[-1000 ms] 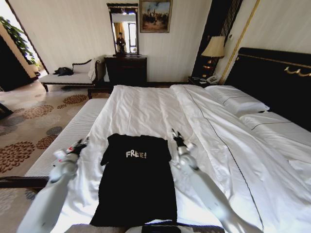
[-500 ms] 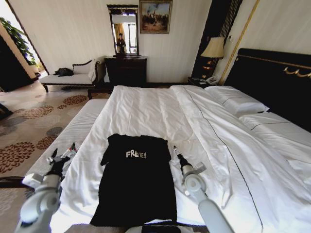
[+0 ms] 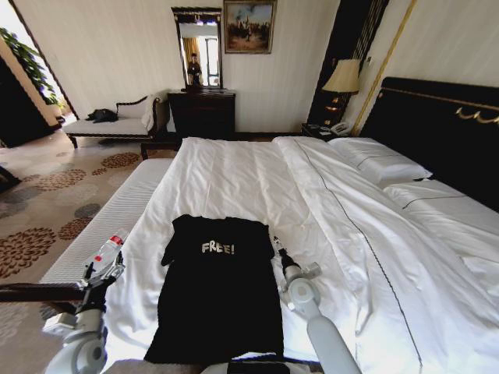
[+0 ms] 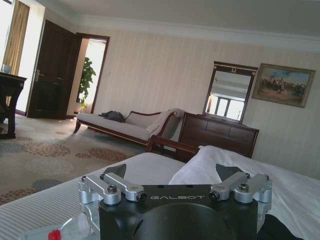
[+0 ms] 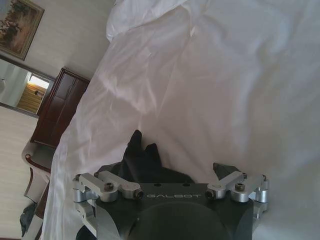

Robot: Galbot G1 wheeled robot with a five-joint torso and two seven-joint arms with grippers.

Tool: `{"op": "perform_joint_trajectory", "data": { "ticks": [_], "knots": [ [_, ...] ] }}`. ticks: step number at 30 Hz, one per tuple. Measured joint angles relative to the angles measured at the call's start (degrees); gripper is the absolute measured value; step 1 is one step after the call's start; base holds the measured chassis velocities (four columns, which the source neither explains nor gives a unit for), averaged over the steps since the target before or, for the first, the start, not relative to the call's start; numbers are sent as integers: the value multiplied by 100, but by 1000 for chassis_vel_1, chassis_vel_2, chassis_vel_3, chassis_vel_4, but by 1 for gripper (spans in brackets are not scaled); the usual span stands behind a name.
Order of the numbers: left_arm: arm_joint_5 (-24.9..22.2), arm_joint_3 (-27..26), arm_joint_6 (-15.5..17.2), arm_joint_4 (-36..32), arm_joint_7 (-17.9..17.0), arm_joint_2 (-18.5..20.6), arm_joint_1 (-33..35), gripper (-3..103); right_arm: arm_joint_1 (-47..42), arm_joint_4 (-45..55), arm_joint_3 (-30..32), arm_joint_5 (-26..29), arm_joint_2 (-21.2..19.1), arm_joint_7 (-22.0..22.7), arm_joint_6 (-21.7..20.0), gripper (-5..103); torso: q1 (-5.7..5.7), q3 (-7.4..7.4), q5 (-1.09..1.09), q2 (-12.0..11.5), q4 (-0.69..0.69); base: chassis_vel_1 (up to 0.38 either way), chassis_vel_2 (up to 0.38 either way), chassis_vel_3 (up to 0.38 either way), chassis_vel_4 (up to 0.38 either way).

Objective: Fold the clothes on the bed.

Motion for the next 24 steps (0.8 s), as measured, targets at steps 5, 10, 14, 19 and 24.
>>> {"op": "perform_joint_trajectory", "data": {
  "ticks": [5, 10, 14, 19, 24],
  "knots": [
    [-45, -133, 42, -5, -2, 82, -13, 100, -173, 228, -20, 10, 78, 97, 3, 100, 0, 0, -1, 0, 0, 0, 0, 0, 0],
    [-178, -252, 85, 11, 81, 265, -95, 100, -388, 386, -44, 65, 208, 173, 16, 100, 0, 0, 0, 0, -1, 0, 0, 0, 0],
    [-186, -223, 125, -41, 81, 225, -95, 100, -276, 328, -30, 172, 388, 253, 39, 100, 0, 0, 0, 0, 0, 0, 0, 0, 0],
    [-113, -197, 127, -52, 81, 168, -58, 100, -58, 215, 14, 307, 598, 367, 73, 100, 0, 0, 0, -1, 1, 0, 0, 0, 0],
    [-80, -241, 125, -53, 75, 180, -43, 100, 38, 115, 56, 360, 659, 389, 120, 100, 0, 0, 0, -1, 0, 0, 0, 0, 0]
  ]
}}
